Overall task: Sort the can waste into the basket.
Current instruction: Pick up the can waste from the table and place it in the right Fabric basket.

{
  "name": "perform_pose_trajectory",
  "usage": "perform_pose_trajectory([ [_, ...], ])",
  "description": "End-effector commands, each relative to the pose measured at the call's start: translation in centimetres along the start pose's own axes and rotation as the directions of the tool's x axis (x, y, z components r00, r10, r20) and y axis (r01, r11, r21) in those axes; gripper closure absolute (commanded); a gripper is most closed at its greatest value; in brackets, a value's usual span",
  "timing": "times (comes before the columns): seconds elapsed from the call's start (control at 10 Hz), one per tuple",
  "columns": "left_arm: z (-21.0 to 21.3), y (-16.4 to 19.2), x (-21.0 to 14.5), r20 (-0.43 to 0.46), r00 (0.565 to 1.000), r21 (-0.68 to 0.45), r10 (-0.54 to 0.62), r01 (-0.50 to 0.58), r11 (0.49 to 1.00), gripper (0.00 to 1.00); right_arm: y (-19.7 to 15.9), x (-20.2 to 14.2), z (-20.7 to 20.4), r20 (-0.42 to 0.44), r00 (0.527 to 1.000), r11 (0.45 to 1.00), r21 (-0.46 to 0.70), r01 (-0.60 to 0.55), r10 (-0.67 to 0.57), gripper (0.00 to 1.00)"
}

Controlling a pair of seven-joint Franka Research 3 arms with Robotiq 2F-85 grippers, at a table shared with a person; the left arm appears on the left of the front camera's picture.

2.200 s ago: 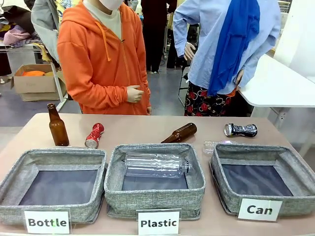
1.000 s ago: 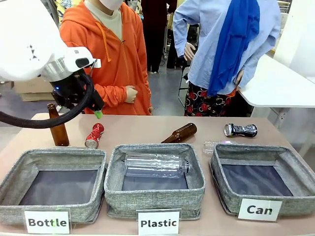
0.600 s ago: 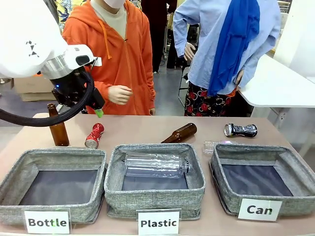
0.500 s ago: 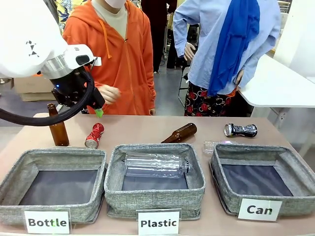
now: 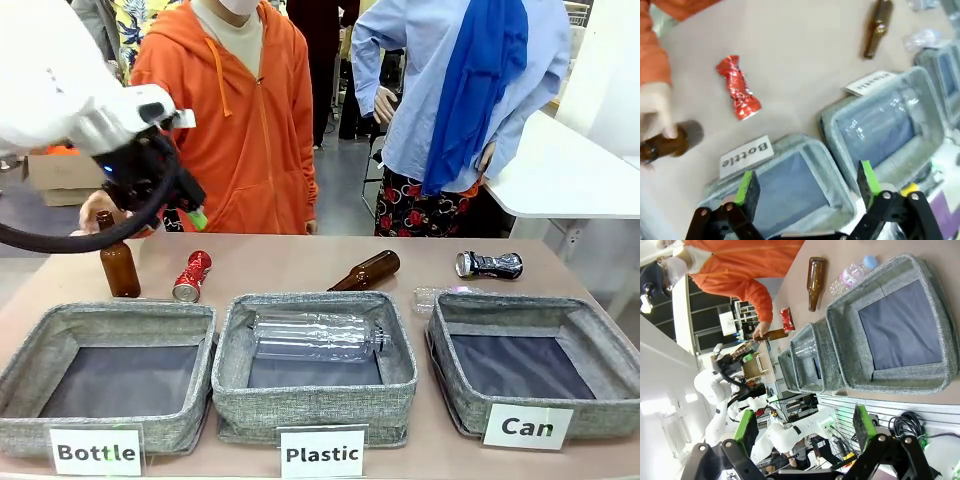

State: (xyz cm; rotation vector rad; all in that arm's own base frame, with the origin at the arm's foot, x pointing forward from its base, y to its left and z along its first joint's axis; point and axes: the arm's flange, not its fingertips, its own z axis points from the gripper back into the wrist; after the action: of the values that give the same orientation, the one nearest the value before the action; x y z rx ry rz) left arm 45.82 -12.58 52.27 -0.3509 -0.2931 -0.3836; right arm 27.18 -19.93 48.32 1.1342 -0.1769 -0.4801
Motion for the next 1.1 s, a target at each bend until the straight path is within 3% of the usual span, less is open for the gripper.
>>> perform_pose_trajectory([
  [0.0, 9.4, 4.4, -5.4, 0.028, 1.000, -0.112, -0.003, 0.006, 0.994, 0.00, 0.0, -0.1, 0.2, -0.002, 1.000, 1.000, 0.009, -0.023, 0.023, 0.00],
  [0.1, 13.4, 7.4, -7.6, 0.038, 0.997, -0.134, 0.069, -0.063, 0.989, 0.00, 0.0, -0.1, 0.2, -0.002, 1.000, 1.000, 0.009, -0.023, 0.023, 0.00],
  [0.3, 17.3, 14.3, -10.3, 0.031, 0.980, -0.199, 0.195, -0.186, 0.962, 0.00, 0.0, -0.1, 0.2, -0.002, 1.000, 1.000, 0.009, -0.023, 0.023, 0.00],
  [0.5, 17.2, 23.3, -13.3, -0.003, 0.931, -0.288, 0.365, -0.350, 0.891, 0.00, 0.0, -0.1, 0.2, -0.002, 1.000, 1.000, 0.009, -0.023, 0.023, 0.00],
  [0.6, 16.1, 26.6, -15.1, -0.030, 0.920, -0.361, 0.392, -0.375, 0.854, 0.00, 0.0, -0.1, 0.2, -0.002, 1.000, 1.000, 0.009, -0.023, 0.023, 0.00],
  [0.8, 13.7, 30.2, -18.2, -0.069, 0.892, -0.464, 0.447, -0.425, 0.777, 0.00, 0.0, -0.1, 0.2, -0.002, 1.000, 1.000, 0.009, -0.023, 0.023, 0.00],
  [1.0, 12.5, 31.1, -18.9, -0.073, 0.879, -0.502, 0.471, -0.441, 0.744, 0.00, 0.0, -0.1, 0.2, -0.002, 1.000, 1.000, 0.009, -0.023, 0.023, 0.00],
])
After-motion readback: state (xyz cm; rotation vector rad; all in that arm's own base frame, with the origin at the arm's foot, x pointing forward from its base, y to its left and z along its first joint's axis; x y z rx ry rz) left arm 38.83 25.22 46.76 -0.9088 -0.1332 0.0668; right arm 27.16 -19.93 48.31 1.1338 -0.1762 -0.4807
